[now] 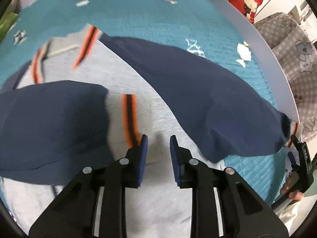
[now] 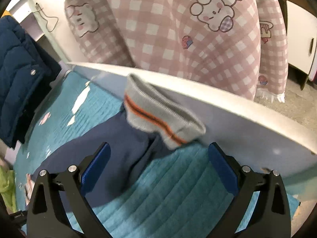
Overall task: Fold large clothes
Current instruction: 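Grasp the other navy sleeve cuff with the right tool and lift it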
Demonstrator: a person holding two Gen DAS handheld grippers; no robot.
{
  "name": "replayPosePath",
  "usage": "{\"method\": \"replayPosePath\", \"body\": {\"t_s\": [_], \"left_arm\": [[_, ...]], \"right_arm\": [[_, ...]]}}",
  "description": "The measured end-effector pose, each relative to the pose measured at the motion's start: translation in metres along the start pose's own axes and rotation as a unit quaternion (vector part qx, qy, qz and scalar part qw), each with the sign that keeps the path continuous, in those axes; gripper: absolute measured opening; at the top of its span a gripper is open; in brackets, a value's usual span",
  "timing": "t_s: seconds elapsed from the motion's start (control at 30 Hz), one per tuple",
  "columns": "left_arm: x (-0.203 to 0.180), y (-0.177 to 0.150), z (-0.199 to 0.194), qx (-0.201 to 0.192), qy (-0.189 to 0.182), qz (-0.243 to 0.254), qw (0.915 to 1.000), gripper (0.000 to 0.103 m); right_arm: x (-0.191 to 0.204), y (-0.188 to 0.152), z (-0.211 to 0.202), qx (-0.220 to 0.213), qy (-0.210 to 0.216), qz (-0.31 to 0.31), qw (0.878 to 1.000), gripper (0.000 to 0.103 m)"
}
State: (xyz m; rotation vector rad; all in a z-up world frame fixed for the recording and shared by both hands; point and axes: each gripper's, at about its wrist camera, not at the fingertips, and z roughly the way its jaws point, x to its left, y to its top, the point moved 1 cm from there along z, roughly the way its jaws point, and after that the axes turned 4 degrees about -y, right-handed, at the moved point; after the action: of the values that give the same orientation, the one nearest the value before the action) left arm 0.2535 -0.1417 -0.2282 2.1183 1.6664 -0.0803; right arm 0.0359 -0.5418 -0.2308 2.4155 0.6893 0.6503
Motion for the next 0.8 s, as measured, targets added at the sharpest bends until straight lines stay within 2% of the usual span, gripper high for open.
{"method": "replayPosePath", "body": {"t_s": [0.03, 0.1, 0.17, 0.2, 0.23, 0.3, 0.33, 0.37, 0.4, 0.47, 0.57, 0.67, 0.7, 0.73, 0.8], "left_arm": [[-0.001, 0.001, 0.006, 0.002, 0.005, 0.001, 1.0000, 0.023], [-0.005, 0.004, 0.011, -0.007, 0.015, 0.014, 0.9998, 0.023], [-0.013, 0.008, 0.010, 0.001, 0.002, 0.020, 0.9998, 0.023], [-0.019, 0.011, 0.008, 0.001, -0.012, 0.027, 0.9996, 0.023], [-0.026, 0.013, 0.008, -0.003, -0.002, 0.042, 0.9991, 0.023], [-0.033, 0.016, 0.013, -0.012, 0.044, 0.066, 0.9968, 0.023], [-0.034, 0.018, 0.020, -0.005, 0.056, 0.072, 0.9958, 0.022], [-0.031, 0.018, 0.031, 0.011, 0.067, 0.071, 0.9951, 0.015], [-0.024, 0.018, 0.044, 0.026, 0.074, 0.062, 0.9950, 0.014], [-0.020, 0.017, 0.046, 0.009, 0.062, 0.060, 0.9962, 0.014], [-0.023, 0.016, 0.045, 0.011, 0.073, 0.074, 0.9945, 0.014], [-0.024, 0.017, 0.046, 0.011, 0.080, 0.075, 0.9939, 0.015], [-0.024, 0.016, 0.045, 0.008, 0.080, 0.073, 0.9941, 0.015], [-0.025, 0.017, 0.045, 0.006, 0.078, 0.071, 0.9944, 0.015], [-0.023, 0.017, 0.046, 0.006, 0.073, 0.067, 0.9950, 0.015]], "right_arm": [[0.001, 0.002, 0.004, 0.002, 0.006, 0.004, 1.000, 0.072], [0.002, 0.004, 0.011, 0.008, 0.002, 0.009, 1.000, 0.059], [0.000, 0.006, 0.013, 0.007, 0.010, 0.015, 1.000, 0.050], [-0.001, 0.008, 0.013, 0.008, 0.013, 0.019, 1.000, 0.038], [-0.002, 0.009, 0.012, 0.010, 0.017, 0.023, 1.000, 0.025], [0.002, 0.013, 0.004, 0.005, 0.038, 0.033, 0.999, 0.018], [0.005, 0.016, 0.001, -0.001, 0.044, 0.031, 0.999, 0.015], [0.011, 0.018, -0.007, -0.011, 0.050, 0.023, 0.998, 0.014], [0.018, 0.020, -0.017, -0.022, 0.056, 0.014, 0.998, 0.014], [0.031, 0.023, -0.036, -0.039, 0.078, 0.005, 0.996, 0.014], [0.053, 0.030, -0.069, -0.065, 0.117, -0.007, 0.991, 0.014], [0.082, 0.037, -0.107, -0.084, 0.172, -0.020, 0.981, 0.014], [0.096, 0.038, -0.125, -0.093, 0.197, -0.029, 0.976, 0.008], [0.108, 0.038, -0.139, -0.096, 0.216, -0.037, 0.971, 0.009], [0.135, 0.037, -0.156, -0.096, 0.238, -0.054, 0.965, 0.009]]}}
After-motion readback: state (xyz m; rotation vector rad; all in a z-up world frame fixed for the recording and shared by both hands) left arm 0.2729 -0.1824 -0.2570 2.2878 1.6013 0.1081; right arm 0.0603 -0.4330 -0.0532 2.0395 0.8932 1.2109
